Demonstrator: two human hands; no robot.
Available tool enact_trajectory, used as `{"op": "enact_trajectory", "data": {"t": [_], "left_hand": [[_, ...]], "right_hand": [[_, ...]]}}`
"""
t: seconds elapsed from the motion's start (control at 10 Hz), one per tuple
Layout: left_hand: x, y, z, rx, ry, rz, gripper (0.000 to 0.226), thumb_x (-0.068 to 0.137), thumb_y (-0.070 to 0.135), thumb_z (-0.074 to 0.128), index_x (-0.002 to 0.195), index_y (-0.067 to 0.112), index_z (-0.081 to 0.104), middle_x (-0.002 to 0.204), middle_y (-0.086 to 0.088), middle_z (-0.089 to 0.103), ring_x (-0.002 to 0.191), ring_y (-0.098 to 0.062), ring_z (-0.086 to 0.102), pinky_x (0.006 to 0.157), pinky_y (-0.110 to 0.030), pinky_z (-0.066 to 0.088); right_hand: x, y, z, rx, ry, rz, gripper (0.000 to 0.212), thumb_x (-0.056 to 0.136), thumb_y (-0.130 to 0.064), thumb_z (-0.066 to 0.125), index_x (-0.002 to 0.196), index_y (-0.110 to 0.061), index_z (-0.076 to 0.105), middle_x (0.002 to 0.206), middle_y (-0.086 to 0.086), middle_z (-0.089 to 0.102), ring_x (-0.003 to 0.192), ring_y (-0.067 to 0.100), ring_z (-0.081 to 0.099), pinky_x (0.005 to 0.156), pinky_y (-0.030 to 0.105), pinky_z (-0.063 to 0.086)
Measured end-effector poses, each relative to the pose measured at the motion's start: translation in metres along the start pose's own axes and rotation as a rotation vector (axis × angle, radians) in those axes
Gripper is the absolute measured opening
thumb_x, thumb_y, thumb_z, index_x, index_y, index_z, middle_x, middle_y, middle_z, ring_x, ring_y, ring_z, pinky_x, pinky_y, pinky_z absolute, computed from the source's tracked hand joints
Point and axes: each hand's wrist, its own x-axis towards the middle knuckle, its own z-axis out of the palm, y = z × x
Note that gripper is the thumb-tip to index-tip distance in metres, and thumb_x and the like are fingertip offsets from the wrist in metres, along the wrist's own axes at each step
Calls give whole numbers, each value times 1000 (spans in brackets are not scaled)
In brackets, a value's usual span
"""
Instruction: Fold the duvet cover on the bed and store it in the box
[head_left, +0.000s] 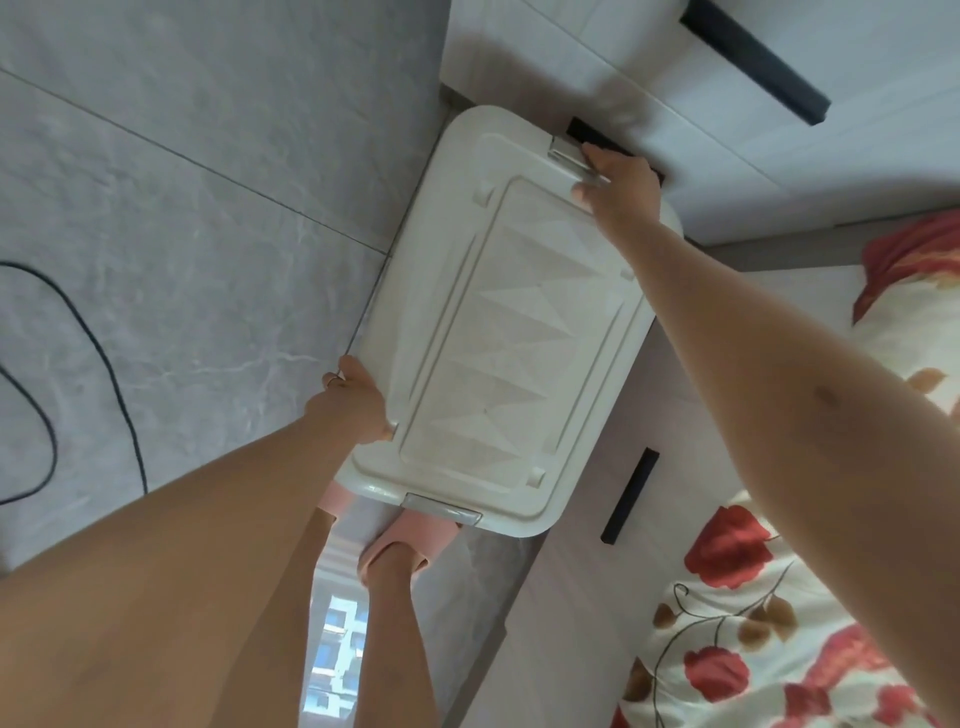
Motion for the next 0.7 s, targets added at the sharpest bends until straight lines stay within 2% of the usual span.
{"op": "enact_trajectory", "data": {"t": [0.1, 0.2, 0.3, 0.4, 0.5, 0.6, 0.7], "left_hand": [[-2, 0, 0, 30, -5, 14, 112, 86, 44, 64, 139, -10, -19, 146, -30, 14, 130, -35, 35, 101, -39, 39], [-1, 0, 0, 18, 19, 17, 108, 84, 43, 67, 138, -9, -11, 138, -25, 25, 121, -32, 41, 95, -39, 47], [-3, 1, 1, -6, -8, 10, 106, 84, 41, 68, 138, -7, -8, 139, -24, 25, 122, -32, 42, 95, -41, 49], [-5, 2, -4, -2, 4, 16, 110, 85, 40, 66, 139, -8, -16, 144, -26, 20, 126, -34, 39, 97, -41, 47], [-9, 2, -8, -49, 2, 13, 111, 86, 41, 65, 141, -7, -18, 148, -26, 17, 128, -35, 39, 99, -42, 44], [-33, 3, -1, -6, 160, 49, 96, 89, 41, 60, 144, -7, -3, 146, -19, 30, 125, -32, 45, 92, -39, 42], [-68, 4, 1, -25, 380, 225, 80, 96, 33, 51, 148, -1, 0, 154, -19, 16, 139, -31, 27, 102, -43, 36]], "right_hand": [[1, -1, -2, -32, 28, 18, 52, 87, -19, 61, 137, -25, 50, 133, 0, 58, 123, 20, 52, 103, 23, 35], [4, -5, -2, -208, 78, 14, 45, 85, -18, 60, 129, -25, 58, 123, 7, 64, 115, 26, 57, 102, 31, 40], [4, -7, -3, -231, 78, 33, 42, 85, -20, 62, 125, -28, 61, 118, 6, 66, 110, 25, 59, 92, 25, 42], [3, -6, 2, -207, 78, 38, 44, 90, -14, 52, 132, -26, 55, 125, 7, 61, 116, 27, 55, 89, 27, 42], [-16, -7, 12, -233, 14, -37, 57, 95, -2, 37, 149, -15, 28, 155, 8, 27, 140, 27, 28, 108, 33, 32], [-55, -5, 20, -62, -91, -7, 62, 96, 0, 35, 152, -20, 18, 161, -3, 3, 146, 18, 12, 91, 9, 36], [-104, -4, 19, 115, -148, -77, 47, 98, -9, 41, 143, -21, 41, 153, -4, 31, 139, 12, 29, 96, 7, 26]]}}
